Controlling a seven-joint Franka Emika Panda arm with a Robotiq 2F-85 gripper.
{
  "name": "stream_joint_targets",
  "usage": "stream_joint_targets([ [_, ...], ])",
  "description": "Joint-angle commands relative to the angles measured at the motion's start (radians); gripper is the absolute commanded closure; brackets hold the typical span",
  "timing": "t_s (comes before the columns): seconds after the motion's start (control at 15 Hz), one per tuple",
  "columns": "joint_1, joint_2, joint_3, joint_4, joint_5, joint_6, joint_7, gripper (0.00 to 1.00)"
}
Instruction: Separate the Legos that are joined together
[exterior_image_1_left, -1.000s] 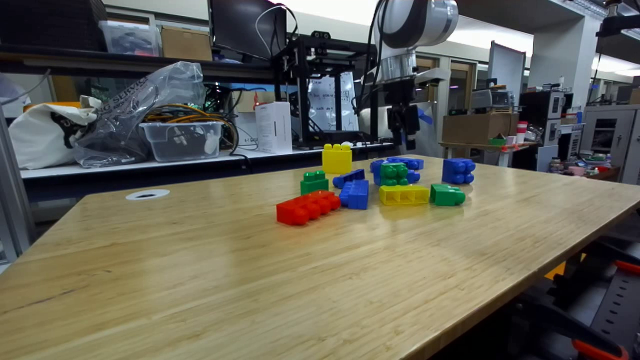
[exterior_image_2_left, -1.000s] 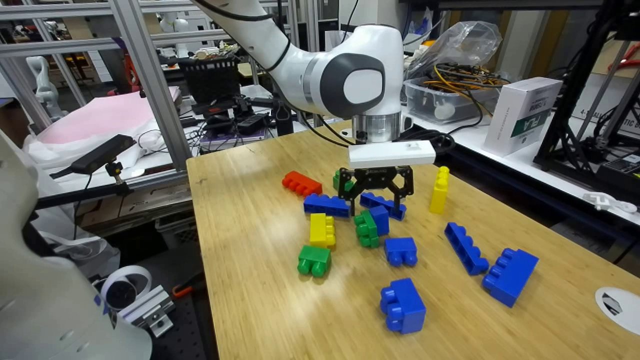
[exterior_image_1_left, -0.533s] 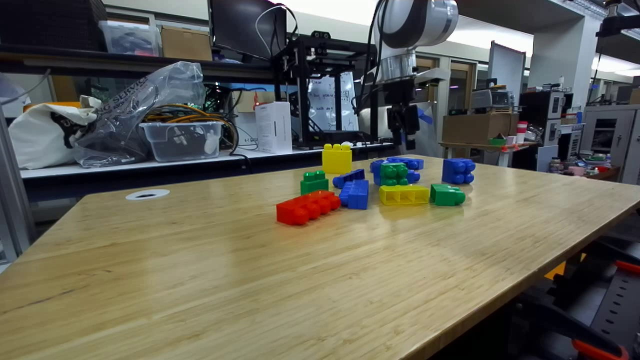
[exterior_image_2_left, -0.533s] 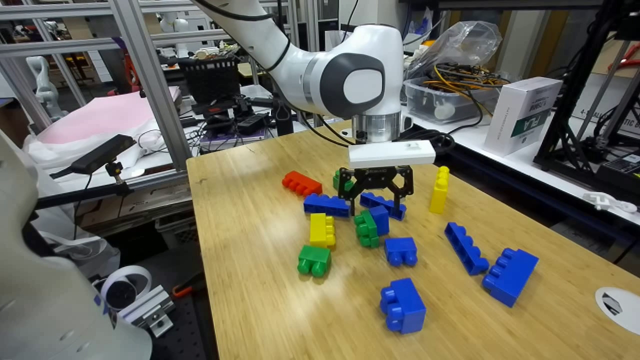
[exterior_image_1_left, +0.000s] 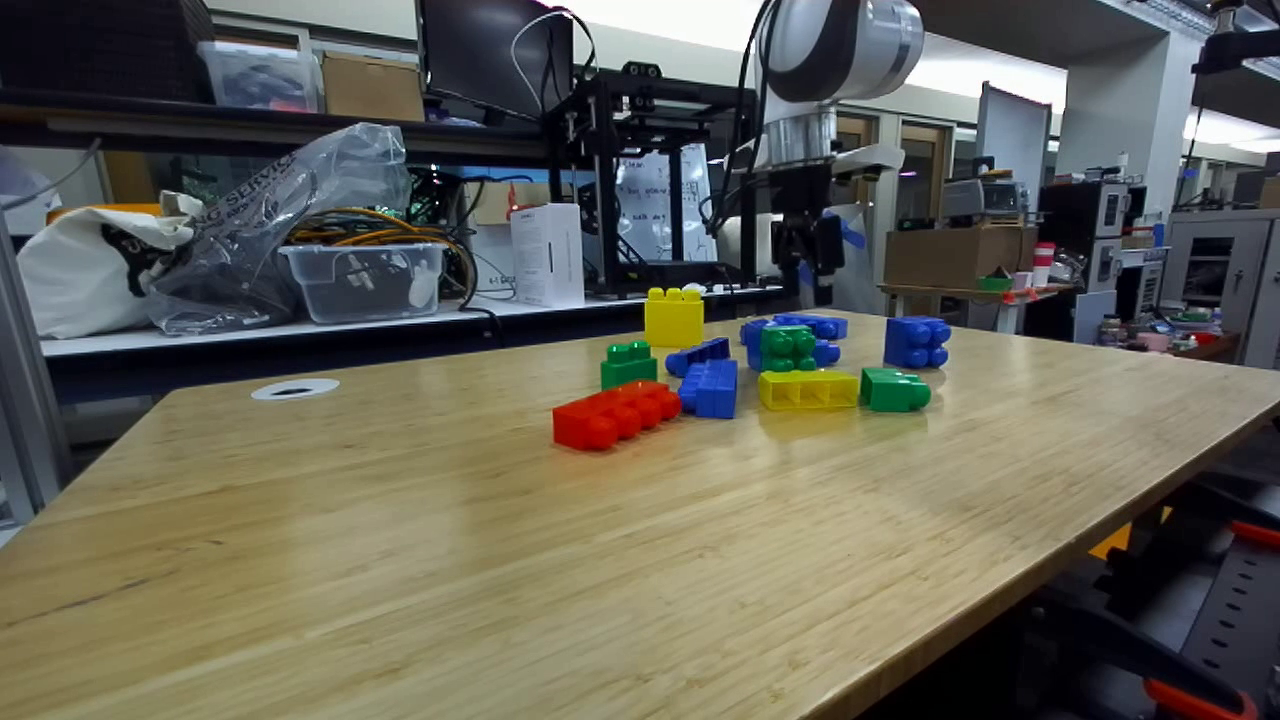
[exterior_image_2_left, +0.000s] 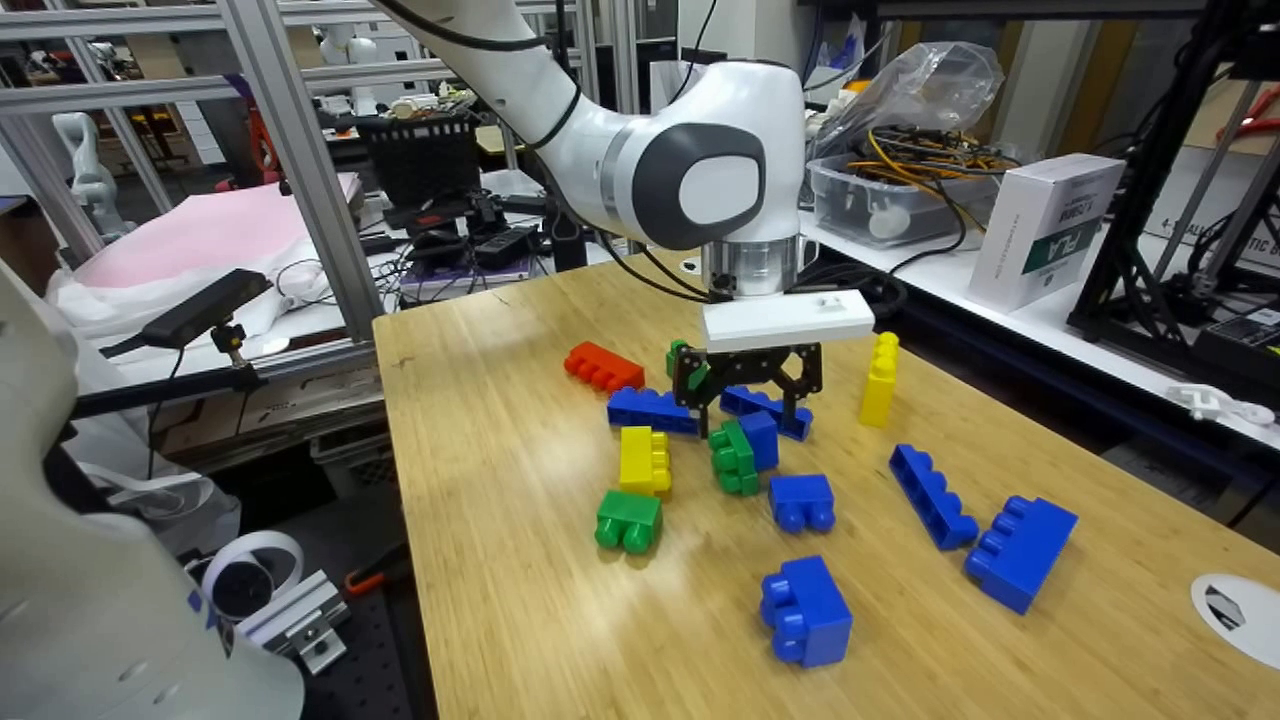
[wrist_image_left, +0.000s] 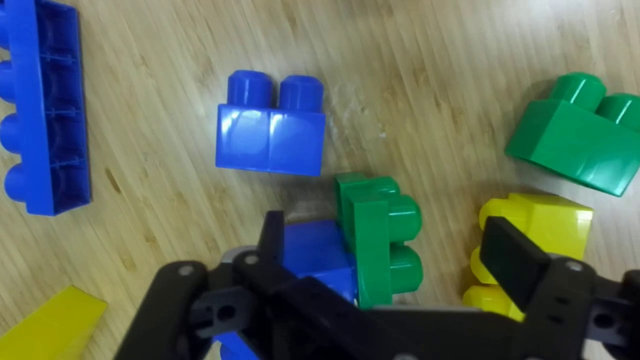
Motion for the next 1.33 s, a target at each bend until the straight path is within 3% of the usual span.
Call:
stream_joint_targets([
  [0.0,-0.054,-0.006,0.031,-0.043,0.097,0.074,-0.151,0.00],
  [0.33,-0.093,-0.001,0.041,-0.079,0.273,0.134,-0.336,0.00],
  [0.67,-0.100,0.013,0.048,-0.081,0.377,0.151,-0.431,0.00],
  [1.27,-0.102,0.055,0.061,-0.072,0.407,0.178,-0.473,0.00],
])
